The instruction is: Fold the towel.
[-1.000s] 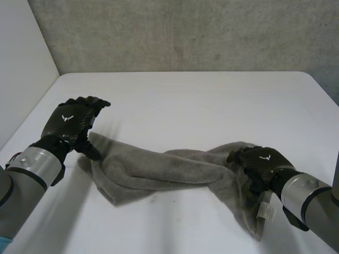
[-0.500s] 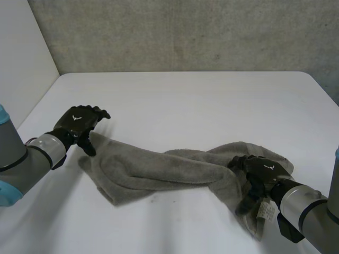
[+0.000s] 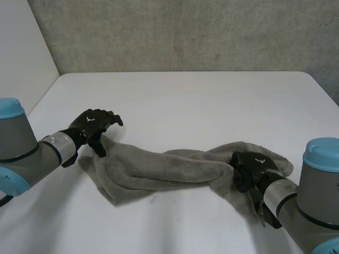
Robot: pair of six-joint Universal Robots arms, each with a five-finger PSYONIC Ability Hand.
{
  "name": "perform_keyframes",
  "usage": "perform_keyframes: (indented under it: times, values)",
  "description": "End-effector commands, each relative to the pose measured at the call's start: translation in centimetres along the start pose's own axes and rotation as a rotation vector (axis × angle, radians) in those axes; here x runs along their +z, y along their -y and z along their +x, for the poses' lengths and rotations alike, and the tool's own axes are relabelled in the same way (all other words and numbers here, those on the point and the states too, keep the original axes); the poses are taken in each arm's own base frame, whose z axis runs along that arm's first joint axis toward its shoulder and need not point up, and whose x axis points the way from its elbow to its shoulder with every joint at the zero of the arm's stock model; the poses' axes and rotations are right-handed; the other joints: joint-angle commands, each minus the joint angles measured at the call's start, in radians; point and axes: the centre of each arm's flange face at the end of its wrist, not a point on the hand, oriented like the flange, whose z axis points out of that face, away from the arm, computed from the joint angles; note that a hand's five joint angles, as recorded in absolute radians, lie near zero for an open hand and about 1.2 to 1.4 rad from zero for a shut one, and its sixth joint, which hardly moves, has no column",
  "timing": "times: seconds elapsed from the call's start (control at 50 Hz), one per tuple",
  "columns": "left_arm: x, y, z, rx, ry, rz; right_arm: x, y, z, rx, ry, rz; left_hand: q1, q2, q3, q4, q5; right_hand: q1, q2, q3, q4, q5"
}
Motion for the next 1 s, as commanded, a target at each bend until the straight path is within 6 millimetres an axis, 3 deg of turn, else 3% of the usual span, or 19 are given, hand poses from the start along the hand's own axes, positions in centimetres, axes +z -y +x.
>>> perform_keyframes:
  times: [0.02, 0.06, 0.12, 0.34, 0.46, 0.5, 0.66, 0.86, 1.0]
  values:
    - [0.2, 0.1, 0.4, 0.005, -0.009, 0.004, -0.9, 2.9, -0.1, 0.002, 0.014, 0.108, 0.077, 0.078, 0.077, 0.077, 0.078, 0.054, 0.078, 0.064, 0.059, 0.051]
    - [0.2, 0.1, 0.6, 0.007, -0.012, 0.004, -1.7, 5.0, -0.4, -0.033, 0.028, 0.179, 0.077, 0.078, 0.077, 0.077, 0.078, 0.054, 0.078, 0.064, 0.059, 0.051]
    - [0.2, 0.2, 1.0, 0.008, -0.019, 0.005, -2.2, 6.3, -0.6, -0.112, 0.055, 0.214, 0.077, 0.078, 0.077, 0.077, 0.078, 0.054, 0.078, 0.064, 0.059, 0.051]
    - [0.6, 1.0, 3.0, 0.033, -0.061, 0.029, -4.9, 8.2, -1.2, -0.461, 0.076, 0.254, 0.074, 0.075, 0.074, 0.074, 0.075, 0.054, 0.078, 0.064, 0.059, 0.051]
    - [0.9, 1.1, 4.0, 0.04, -0.087, 0.034, -6.3, 10.1, -1.5, -0.512, 0.062, 0.346, 0.077, 0.078, 0.077, 0.077, 0.078, 0.054, 0.078, 0.064, 0.059, 0.051]
    - [1.0, 1.2, 4.2, 0.044, -0.091, 0.037, -7.2, 12.0, -1.2, -0.523, 0.033, 0.419, 0.077, 0.078, 0.077, 0.077, 0.078, 0.054, 0.078, 0.064, 0.059, 0.051]
    - [1.1, 1.5, 4.6, 0.05, -0.101, 0.044, -7.8, 14.7, -0.5, -0.527, -0.014, 0.504, 0.077, 0.078, 0.077, 0.077, 0.078, 0.054, 0.078, 0.064, 0.059, 0.051]
    - [1.3, 1.1, 4.9, 0.048, -0.107, 0.038, -8.2, 15.6, -0.6, -0.534, -0.021, 0.54, 0.077, 0.078, 0.077, 0.077, 0.078, 0.054, 0.078, 0.064, 0.059, 0.051]
    - [1.9, 1.0, 6.2, 0.052, -0.14, 0.039, -9.3, 16.5, -1.2, -0.552, 0.003, 0.607, 0.077, 0.078, 0.077, 0.077, 0.078, 0.054, 0.078, 0.064, 0.059, 0.051]
